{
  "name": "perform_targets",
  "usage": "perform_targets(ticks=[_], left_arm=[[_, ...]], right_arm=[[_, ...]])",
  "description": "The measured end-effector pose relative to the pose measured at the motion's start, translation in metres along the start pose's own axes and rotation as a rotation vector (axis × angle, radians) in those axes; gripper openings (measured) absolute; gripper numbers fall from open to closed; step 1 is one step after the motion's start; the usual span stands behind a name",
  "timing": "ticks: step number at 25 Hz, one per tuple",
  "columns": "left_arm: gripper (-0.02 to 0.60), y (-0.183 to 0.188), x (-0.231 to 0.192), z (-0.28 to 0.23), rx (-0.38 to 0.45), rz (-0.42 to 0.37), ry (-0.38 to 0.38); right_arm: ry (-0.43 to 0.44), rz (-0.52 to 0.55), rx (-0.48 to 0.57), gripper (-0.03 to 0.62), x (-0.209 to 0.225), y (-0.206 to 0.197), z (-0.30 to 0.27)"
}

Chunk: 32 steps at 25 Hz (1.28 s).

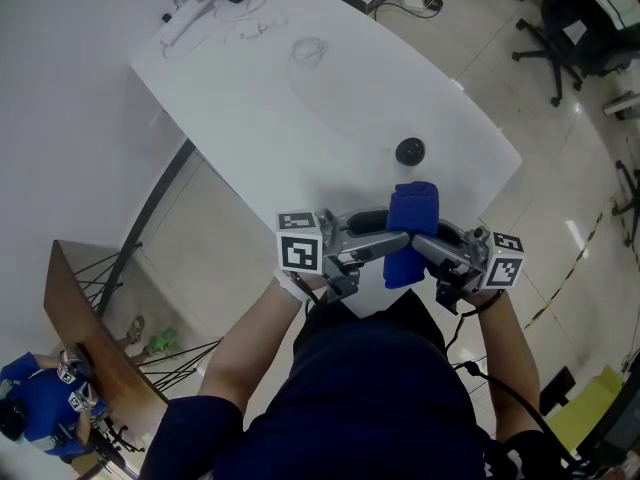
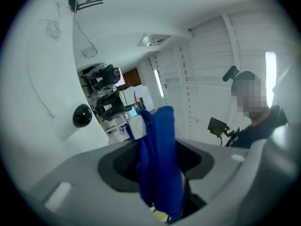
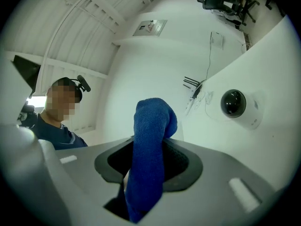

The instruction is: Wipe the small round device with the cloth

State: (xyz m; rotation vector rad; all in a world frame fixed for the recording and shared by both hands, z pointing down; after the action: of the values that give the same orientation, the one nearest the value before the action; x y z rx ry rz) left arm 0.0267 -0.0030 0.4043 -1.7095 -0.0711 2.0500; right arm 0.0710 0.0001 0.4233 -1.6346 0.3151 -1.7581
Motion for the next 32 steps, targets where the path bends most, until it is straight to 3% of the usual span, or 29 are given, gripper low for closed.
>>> perform_targets(ticks=[7,14,16,19,23,29,32], left_arm=[[0.175,-0.001,-0.012,0.007,0.02,-0.028,0.106],[0.144,0.004,-0.024,0.012,0.045,-0.093,0.174],[0.144,0.014,-0.029,0.017,0.079,-0.1,0.224],[0.144,0.035,-0.053,0.032,0.159,-0.1,0.358],[0.144,0.058,-0.104,0.055,0.236,-0.039,0.569],[0.146,0.072,-0.174,0.064,0.285,0.205,0.732],[0.146,0.076,-0.195,0.067,0.31,0.279,0.779]], right_arm=[[-0.091,-0.054,0.028,0.186,0.016,-0.009,0.004],[-0.181,-0.024,0.076,0.25,0.028,-0.006,0.016],[-0.238,-0.011,0.096,0.249,0.035,-0.002,0.023],[-0.329,0.005,0.131,0.249,0.047,0.006,0.036],[-0.385,0.001,0.179,0.247,0.055,0.013,0.044],[-0.397,-0.038,0.221,0.218,0.06,0.014,0.047],[-0.392,-0.059,0.241,0.21,0.063,0.015,0.047]])
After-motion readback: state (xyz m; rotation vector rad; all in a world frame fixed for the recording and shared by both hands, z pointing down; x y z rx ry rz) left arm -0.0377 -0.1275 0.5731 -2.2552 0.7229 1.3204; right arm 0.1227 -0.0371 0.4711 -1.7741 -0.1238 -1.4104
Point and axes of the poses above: the fingertips, and each gripper's own axes: z backward along the fingers, x to its right, y out of its top, the point moved 2 cm from there along z, backward along the fingers, and after that the axes turned 9 degrees about z, right-handed, at the moved point
